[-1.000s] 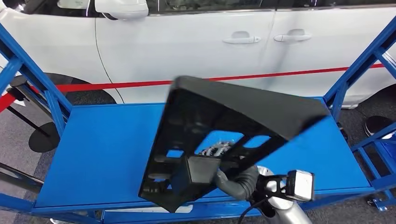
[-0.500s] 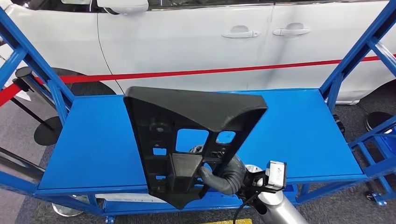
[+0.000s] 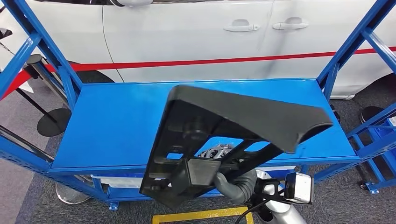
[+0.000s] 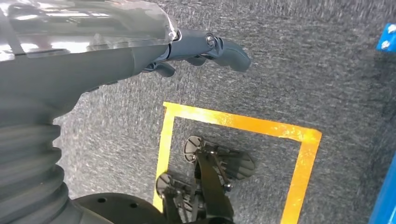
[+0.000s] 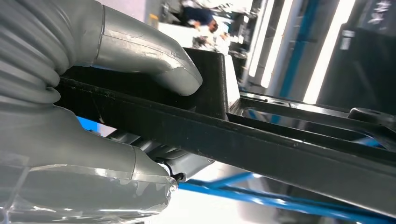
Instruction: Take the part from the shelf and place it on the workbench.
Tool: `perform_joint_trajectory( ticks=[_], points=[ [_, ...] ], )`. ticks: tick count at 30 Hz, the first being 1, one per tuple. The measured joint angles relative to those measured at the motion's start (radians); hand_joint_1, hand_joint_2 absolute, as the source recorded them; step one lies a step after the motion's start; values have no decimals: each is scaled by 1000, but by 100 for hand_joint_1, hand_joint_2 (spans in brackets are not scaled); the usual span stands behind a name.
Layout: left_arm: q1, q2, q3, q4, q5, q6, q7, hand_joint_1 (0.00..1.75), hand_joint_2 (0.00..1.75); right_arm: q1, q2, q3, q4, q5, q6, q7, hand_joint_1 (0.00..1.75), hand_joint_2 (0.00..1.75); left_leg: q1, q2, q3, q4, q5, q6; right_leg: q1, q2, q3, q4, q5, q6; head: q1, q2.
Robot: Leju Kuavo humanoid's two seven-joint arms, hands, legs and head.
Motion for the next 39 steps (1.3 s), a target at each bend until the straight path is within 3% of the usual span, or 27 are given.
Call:
perform_joint_trajectory(
  ticks=[1, 3, 4, 6, 8, 9, 10, 11, 13, 15, 17, 19, 20, 21, 22, 24, 25, 26, 27, 29, 31, 32, 35, 37, 39],
  points=[
    [0, 1, 0, 0, -2, 0, -1, 0, 175, 0, 1, -5, -10, -2, -1, 0, 175, 175, 0, 0, 0, -3, 8, -6, 3, 1, 14, -26, -4, -5, 2, 0],
    [1, 2, -1, 0, -7, 2, -3, 0, 175, 1, 2, -14, -26, -6, -2, 0, 175, 175, 0, -1, -1, -11, 21, -19, 4, -1, 7, -37, 13, -19, 5, 0],
    [1, 4, -1, 0, -8, 3, -4, 0, 175, 2, 2, -18, -32, -7, 0, 0, 175, 175, 1, -1, -7, -5, 10, -24, 1, -3, 0, -43, 23, -27, 6, 0],
    [2, 6, -2, 0, -9, 5, -6, 0, 175, 7, 4, -23, -43, -9, 4, -4, 175, 175, 1, -2, -31, 56, -66, -30, -3, -7, -21, -49, 47, -44, 3, 0],
    [2, 6, -2, 0, -10, 6, -8, 0, 175, 14, 4, -27, -51, -11, 10, -11, 175, 175, 1, -2, -63, 185, -163, -33, 0, -7, -51, -45, 68, -50, 0, 0],
    [2, 7, -2, 0, -10, 6, -9, 0, 175, 19, 5, -29, -53, -10, 12, -14, 175, 175, 1, -2, -71, 243, -184, -35, 1, -7, -68, -41, 78, -50, 0, 0],
    [2, 7, -2, 0, -9, 6, -10, 0, 175, 22, 5, -31, -54, -10, 13, -16, 175, 175, 1, -2, -66, 276, -181, -35, 3, -8, -86, -36, 88, -50, 0, 0],
    [2, 8, -2, 0, -9, 6, -11, 0, 175, 25, 5, -32, -54, -9, 14, -18, 175, 175, 1, -2, -45, 273, -157, -35, 3, -8, -103, -30, 96, -48, 0, 0],
    [1, 10, -2, 0, -9, 6, -12, 0, 175, 28, 5, -33, -57, -7, 14, -21, 175, 175, 1, -2, 40, 180, -108, -30, 3, -7, -133, -16, 110, -44, 0, 0],
    [-2, 11, -2, -1, -10, 6, -13, 0, 175, 29, 5, -36, -62, -2, 15, -25, 175, 175, -1, -2, 126, 55, -115, -25, 5, -7, -152, -4, 119, -37, 0, 0],
    [-4, 12, -2, -2, -13, 4, -16, 0, 175, 30, 5, -38, -67, 5, 17, -28, 175, 175, -6, -5, 160, -10, -137, -19, 6, -8, -158, -2, 132, -28, 0, 0],
    [-3, 12, -2, -2, -18, 1, -18, 0, 175, 32, 7, -38, -73, 15, 17, -28, 175, 175, -7, -5, 156, -26, -128, -10, 5, -8, -160, -8, 148, -17, -1, 0],
    [-4, 12, -2, -2, -20, 0, -19, 0, 175, 33, 7, -39, -77, 19, 16, -28, 175, 175, -5, -3, 151, -30, -118, -4, 5, -6, -164, -5, 143, -11, -2, 0],
    [-4, 11, -2, -2, -22, -1, -19, 0, 175, 35, 8, -39, -80, 23, 14, -27, 175, 175, -2, 0, 144, -34, -106, 4, 4, -4, -171, 10, 119, -6, -1, 0],
    [-4, 11, -2, -2, -24, -1, -20, 0, 175, 36, 8, -39, -83, 24, 13, -26, 175, 175, 1, 2, 134, -37, -94, 11, 3, -2, -182, 45, 77, -2, 0, 0],
    [-5, 11, -2, -2, -26, -2, -20, 0, 175, 37, 8, -40, -85, 25, 12, -25, 175, 175, 1, 5, 109, -35, -72, 18, -2, -1, -211, 166, -22, 6, 3, 0],
    [-5, 11, -3, -2, -27, -2, -20, 0, 175, 39, 8, -40, -85, 25, 11, -25, 175, 175, 0, 6, 94, -33, -62, 17, -5, -1, -221, 226, -49, 9, 4, 0],
    [-5, 11, -3, -2, -27, -2, -20, 0, 175, 40, 8, -40, -85, 26, 11, -25, 175, 175, 0, 7, 79, -30, -53, 16, -7, -1, -220, 262, -53, 11, 4, 0],
    [-5, 11, -3, -2, -28, -3, -20, 0, 175, 42, 8, -40, -86, 28, 11, -25, 175, 175, 0, 8, 64, -28, -44, 14, -8, -1, -202, 265, -35, 12, 4, 0],
    [-5, 11, -4, -2, -31, -9, -20, 0, 175, 43, 8, -40, -89, 33, 10, -22, 175, 175, 1, 7, 41, -21, -30, 9, -10, 0, -116, 164, 18, 9, 4, 0],
    [-5, 11, -6, -2, -35, -15, -20, 0, 175, 42, 8, -40, -96, 37, 9, -19, 175, 175, -1, 6, 26, -16, -18, -1, -6, 2, -23, 25, 24, 1, 3, 0],
    [-5, 11, -6, -2, -36, -16, -20, 0, 175, 42, 9, -40, -99, 38, 9, -18, 175, 175, -1, 6, 22, -16, -10, -7, -2, 3, 0, -16, 17, -3, 3, 0],
    [-5, 12, -6, -2, -36, -15, -20, 0, 175, 41, 11, -41, -102, 39, 12, -13, 175, 175, -1, 4, 13, -21, 3, -26, -1, -1, -1, -48, 24, -20, 2, 0],
    [-5, 13, -6, -2, -36, -13, -20, 0, 175, 38, 13, -41, -102, 36, 16, -10, 175, 175, -1, 2, -6, 26, -53, -33, -5, -7, -16, -54, 42, -38, 0, 0],
    [-5, 14, -6, -2, -37, -13, -21, 0, 175, 35, 17, -41, -101, 30, 22, -7, 175, 175, 0, 2, -40, 146, -151, -36, -3, -9, -40, -46, 59, -49, -1, 0]
  ],
)
